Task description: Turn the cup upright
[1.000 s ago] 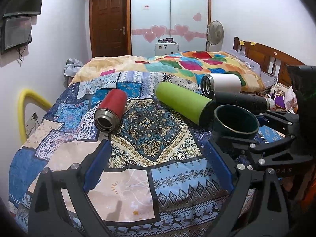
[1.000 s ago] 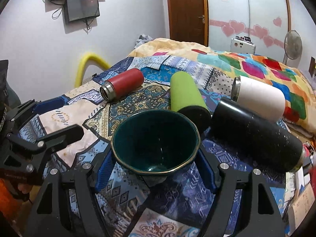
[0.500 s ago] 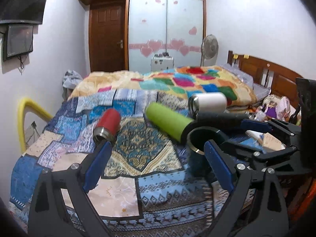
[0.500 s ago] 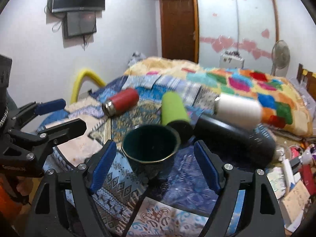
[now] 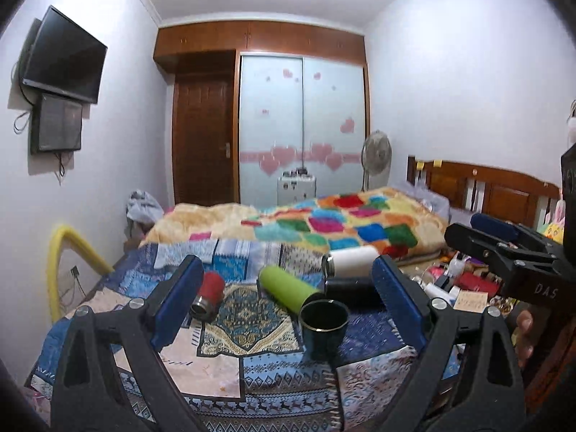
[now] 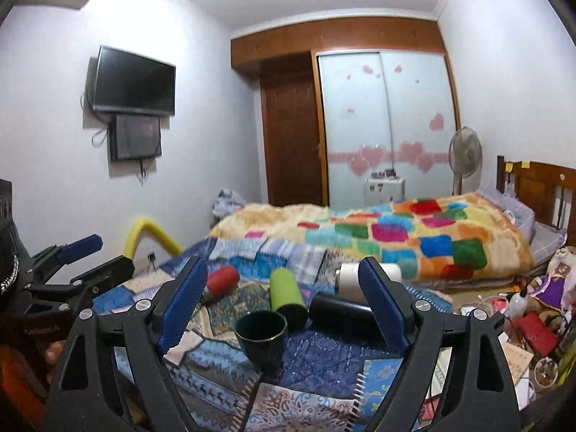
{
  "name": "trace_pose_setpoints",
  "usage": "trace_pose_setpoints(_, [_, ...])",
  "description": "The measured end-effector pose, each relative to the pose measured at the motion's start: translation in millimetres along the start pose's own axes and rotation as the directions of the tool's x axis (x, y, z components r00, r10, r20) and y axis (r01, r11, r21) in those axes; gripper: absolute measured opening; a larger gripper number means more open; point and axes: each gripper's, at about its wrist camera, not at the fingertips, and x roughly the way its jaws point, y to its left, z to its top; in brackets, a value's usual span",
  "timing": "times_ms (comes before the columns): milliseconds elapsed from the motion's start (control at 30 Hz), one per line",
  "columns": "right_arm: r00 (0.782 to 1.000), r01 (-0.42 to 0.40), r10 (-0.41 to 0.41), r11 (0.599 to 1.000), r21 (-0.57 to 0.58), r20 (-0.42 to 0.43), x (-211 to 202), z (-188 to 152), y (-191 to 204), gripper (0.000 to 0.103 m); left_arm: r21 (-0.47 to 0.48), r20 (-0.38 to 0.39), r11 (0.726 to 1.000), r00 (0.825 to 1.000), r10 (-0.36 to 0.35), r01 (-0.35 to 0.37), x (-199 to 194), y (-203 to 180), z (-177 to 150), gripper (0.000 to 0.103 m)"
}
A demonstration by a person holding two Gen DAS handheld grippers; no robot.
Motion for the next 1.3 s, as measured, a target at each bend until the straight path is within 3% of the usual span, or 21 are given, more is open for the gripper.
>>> trace_pose_setpoints(133, [0.999,0.008,-0.008,1.0,0.004,0.036,-14.6,1.2,1.7,0.085,0.002,0.053,1.0,0.998,0.023,-0.023,-23.0,-6.1,5.2,0.098])
trace_pose_setpoints(367, [0.996,0.043,-0.044,0.999,0.006,0.079,-29.8,-4.2,8.3,0.103,0.006,0.098,0.999,0.994,0.051,-0.051,-44.6,-16.2,3.7,0.103])
trace_pose_setpoints(500, [0.993,0.077,-0.076,0.997,-0.009,0.096,-35.2,-8.8,14.2,0.103,0.005,0.093,0.999,0.994,0.049,-0.05,-47.0,-18.9,1.6,0.103])
trace_pose_setpoints(1300, [0.989,0.093,-0.092,0.996,-0.006,0.118,-49.8,-7.9,14.0,0.103,-0.012,0.105,0.998,0.993,0.056,-0.055,-52.0,-17.5,1.3,0.103])
